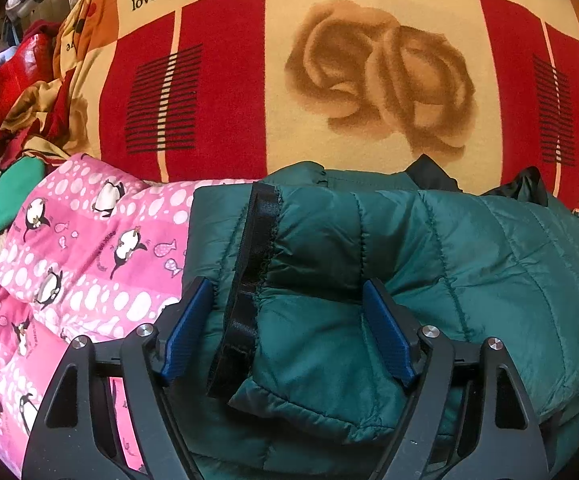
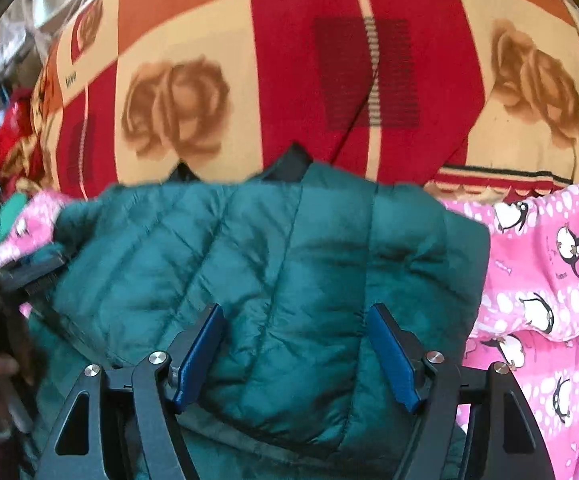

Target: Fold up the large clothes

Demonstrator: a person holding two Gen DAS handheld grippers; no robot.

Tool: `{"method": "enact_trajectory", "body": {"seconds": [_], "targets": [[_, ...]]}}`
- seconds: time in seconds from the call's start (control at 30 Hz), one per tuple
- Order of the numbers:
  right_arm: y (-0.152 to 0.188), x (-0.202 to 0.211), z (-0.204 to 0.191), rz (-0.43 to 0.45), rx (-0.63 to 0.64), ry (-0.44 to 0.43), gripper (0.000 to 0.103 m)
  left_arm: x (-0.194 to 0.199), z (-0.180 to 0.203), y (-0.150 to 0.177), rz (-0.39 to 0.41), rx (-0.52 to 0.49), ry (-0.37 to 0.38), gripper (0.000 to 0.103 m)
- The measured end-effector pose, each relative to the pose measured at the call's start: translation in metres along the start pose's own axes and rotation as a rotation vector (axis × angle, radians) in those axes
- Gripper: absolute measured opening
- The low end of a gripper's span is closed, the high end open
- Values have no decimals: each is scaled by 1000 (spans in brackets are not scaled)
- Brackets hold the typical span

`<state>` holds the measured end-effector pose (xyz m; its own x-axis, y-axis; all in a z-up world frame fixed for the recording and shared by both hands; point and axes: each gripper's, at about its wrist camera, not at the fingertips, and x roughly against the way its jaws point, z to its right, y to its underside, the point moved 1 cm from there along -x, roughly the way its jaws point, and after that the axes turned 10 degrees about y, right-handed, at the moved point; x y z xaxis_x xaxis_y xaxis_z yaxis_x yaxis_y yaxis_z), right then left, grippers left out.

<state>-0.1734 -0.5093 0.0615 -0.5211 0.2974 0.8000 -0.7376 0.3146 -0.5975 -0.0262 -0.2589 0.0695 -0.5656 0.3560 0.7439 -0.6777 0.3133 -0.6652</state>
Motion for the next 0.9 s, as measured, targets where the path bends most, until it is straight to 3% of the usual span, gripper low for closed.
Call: {"method": "enact_trajectory", "body": {"seconds": [0.33, 0.67, 0.9], "targets": [[17, -15, -2, 0, 17, 21, 73, -2, 1, 1, 11, 3, 9, 80], [18, 13, 9, 28, -12, -9, 72, -1, 0, 3, 13, 3, 10, 80], [27, -4, 7, 3, 11, 12, 73, -1, 1, 3, 20, 3, 15, 81]]}}
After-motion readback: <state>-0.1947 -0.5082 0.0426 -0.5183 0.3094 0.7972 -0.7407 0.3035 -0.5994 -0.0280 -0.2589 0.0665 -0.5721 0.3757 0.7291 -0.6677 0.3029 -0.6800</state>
